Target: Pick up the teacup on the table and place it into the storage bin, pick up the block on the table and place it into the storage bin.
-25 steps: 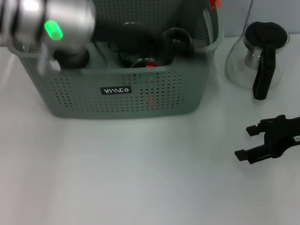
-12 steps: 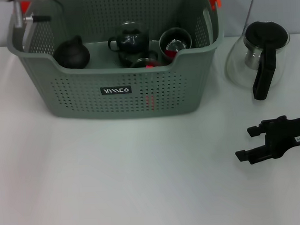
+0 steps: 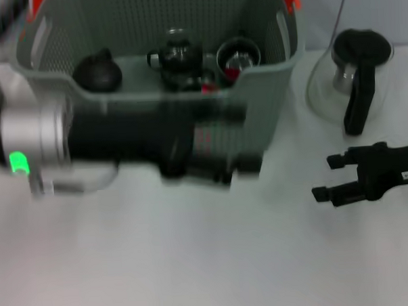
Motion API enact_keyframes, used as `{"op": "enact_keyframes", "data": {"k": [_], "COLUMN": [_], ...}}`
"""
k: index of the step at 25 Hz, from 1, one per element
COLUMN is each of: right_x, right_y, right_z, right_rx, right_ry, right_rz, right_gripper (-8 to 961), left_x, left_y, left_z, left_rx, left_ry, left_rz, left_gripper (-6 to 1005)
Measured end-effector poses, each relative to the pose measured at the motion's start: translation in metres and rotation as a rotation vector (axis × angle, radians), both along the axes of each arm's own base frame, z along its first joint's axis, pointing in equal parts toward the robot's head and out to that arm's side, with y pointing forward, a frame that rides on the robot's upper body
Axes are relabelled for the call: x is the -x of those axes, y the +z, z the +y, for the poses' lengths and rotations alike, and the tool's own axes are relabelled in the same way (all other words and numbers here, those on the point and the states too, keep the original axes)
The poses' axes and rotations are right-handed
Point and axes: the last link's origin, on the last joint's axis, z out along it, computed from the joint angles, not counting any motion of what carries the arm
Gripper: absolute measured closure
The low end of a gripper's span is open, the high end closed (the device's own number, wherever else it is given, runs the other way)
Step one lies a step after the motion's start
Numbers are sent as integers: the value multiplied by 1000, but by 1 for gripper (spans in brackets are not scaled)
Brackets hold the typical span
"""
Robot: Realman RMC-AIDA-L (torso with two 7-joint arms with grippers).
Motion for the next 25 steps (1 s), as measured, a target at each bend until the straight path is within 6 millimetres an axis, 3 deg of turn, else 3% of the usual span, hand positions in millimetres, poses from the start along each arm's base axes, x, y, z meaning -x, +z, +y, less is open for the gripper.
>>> {"op": "enact_keyframes", "data": {"k": [5, 11, 25], "right_x": [9, 23, 25], "right_y": [6, 3, 0], "right_z": [-4, -10, -19], "right_rx": [-52, -101, -72], "right_ry": [33, 104, 147], "right_rz": [154, 322, 355], "right_gripper": [6, 6, 7], "left_x": [54, 85, 91], "left_y": [-33, -56, -62], "left_z": [-19, -20, -12], "left_rx": [-69, -109, -135], "left_ry": [90, 172, 203], "left_rz": [-9, 84, 132], "left_gripper": [47, 47, 47]}}
